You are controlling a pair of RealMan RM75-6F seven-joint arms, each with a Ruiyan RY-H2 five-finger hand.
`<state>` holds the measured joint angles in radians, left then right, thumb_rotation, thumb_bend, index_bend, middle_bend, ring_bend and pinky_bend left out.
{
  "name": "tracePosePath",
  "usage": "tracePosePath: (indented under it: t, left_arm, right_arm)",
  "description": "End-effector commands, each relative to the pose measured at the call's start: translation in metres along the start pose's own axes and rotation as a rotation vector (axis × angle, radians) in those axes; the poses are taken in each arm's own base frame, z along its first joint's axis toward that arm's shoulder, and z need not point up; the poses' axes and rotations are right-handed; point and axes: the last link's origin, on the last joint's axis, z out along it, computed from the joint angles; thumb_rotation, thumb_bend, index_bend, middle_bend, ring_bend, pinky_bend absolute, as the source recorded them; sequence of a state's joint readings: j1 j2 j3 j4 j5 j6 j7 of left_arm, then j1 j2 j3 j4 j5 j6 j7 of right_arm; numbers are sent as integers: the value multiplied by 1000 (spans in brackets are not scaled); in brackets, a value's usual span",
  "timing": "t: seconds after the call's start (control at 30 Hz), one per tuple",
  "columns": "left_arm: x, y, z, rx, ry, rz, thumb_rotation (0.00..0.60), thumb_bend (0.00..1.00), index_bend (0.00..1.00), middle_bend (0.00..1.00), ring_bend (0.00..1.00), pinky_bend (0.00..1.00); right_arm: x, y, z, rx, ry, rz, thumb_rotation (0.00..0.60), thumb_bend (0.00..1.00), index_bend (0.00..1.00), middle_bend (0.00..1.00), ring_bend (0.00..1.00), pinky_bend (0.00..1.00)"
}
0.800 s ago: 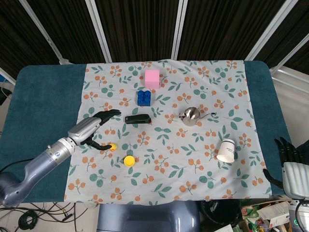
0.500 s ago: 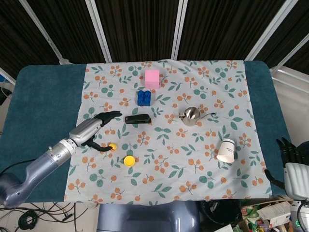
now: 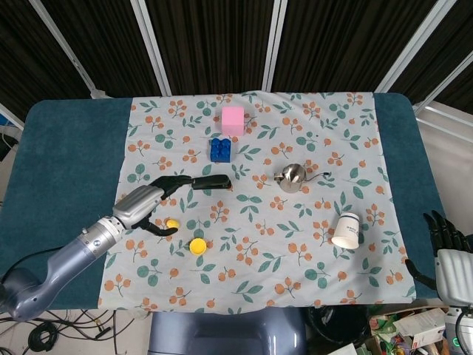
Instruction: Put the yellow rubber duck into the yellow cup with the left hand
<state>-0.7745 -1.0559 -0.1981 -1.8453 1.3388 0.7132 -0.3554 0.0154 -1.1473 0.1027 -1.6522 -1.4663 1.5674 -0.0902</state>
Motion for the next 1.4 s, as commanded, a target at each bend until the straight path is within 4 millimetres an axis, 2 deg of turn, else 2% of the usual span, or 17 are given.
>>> tracePosePath:
  t: [0.03,0.3,0.47,0.6,0.73,0.93,1.1,1.4]
  left_arm:
    - [-10,8,4,-22,-23,-53,600,260,59,39,0,0]
    - [-20,23,17,-86,-52,-86,600,260,60,44,0,0]
    - [-23,19,17,-92,-51,-21,600,259,63,56,0,0]
    - [-30,2,5,-57,-62,114,600,253,71,69,0,0]
    - [-43,-24,-9,-13,-51,286,600,218,78,86,0,0]
    - [-61,-55,-16,62,-71,356,600,216,107,135,0,0]
    - [-69,-72,-13,74,-39,493,600,216,125,192,0,0]
    - [-92,-92,5,109,-53,510,600,223,160,227,0,0]
  right_arm:
    - [0,0,0,0,-2,1,600,162,67,32,80,159]
    - [0,1,0,-3,-1,3,600,163,67,32,80,159]
    - [0,1,0,-4,-1,5,600,163,68,32,80,159]
    - [0,1,0,-4,-4,6,600,163,67,32,80,159]
    - [0,1,0,-5,-6,8,600,163,67,32,80,159]
    - [0,0,0,-4,-2,1,600,163,68,32,80,159]
    - [0,1,1,-5,-1,2,600,163,68,32,80,158]
    - [0,3,2,-8,-1,2,600,163,67,32,80,159]
